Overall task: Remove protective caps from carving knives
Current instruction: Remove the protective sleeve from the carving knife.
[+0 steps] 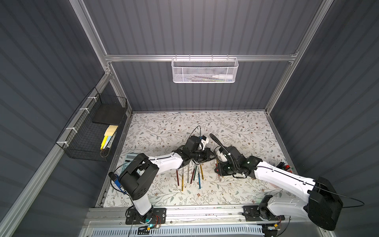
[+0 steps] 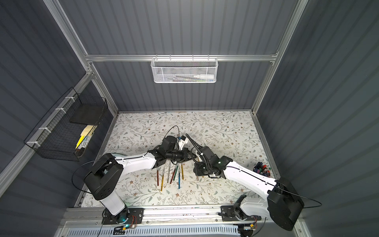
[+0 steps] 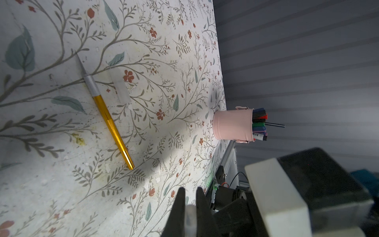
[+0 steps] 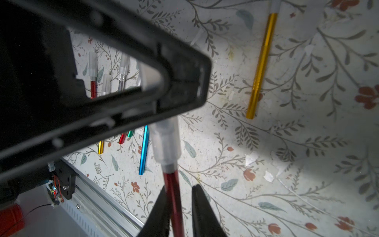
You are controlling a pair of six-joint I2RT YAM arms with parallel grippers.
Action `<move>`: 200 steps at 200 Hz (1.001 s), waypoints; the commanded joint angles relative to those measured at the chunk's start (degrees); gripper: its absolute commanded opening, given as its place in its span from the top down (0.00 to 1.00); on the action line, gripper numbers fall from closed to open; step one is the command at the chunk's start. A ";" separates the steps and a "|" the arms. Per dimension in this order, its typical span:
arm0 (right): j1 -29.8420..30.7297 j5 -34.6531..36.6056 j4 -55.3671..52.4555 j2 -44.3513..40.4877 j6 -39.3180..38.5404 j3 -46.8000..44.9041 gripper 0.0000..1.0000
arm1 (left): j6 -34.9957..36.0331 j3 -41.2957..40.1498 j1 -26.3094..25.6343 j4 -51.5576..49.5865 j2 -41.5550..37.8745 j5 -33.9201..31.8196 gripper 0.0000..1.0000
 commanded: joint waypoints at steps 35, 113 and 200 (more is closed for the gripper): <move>0.17 -0.28 0.10 -0.78 0.35 -1.64 1.00 | 1.41 2.50 0.01 -4.90 -0.59 -1.37 1.00; 0.22 -1.70 1.29 -3.34 1.23 -4.13 1.00 | 4.54 5.66 2.85 -10.72 -2.52 -3.66 1.00; 0.39 -2.76 1.73 -3.11 0.97 -4.11 1.00 | 5.47 7.46 6.24 -11.34 -2.85 -2.58 1.00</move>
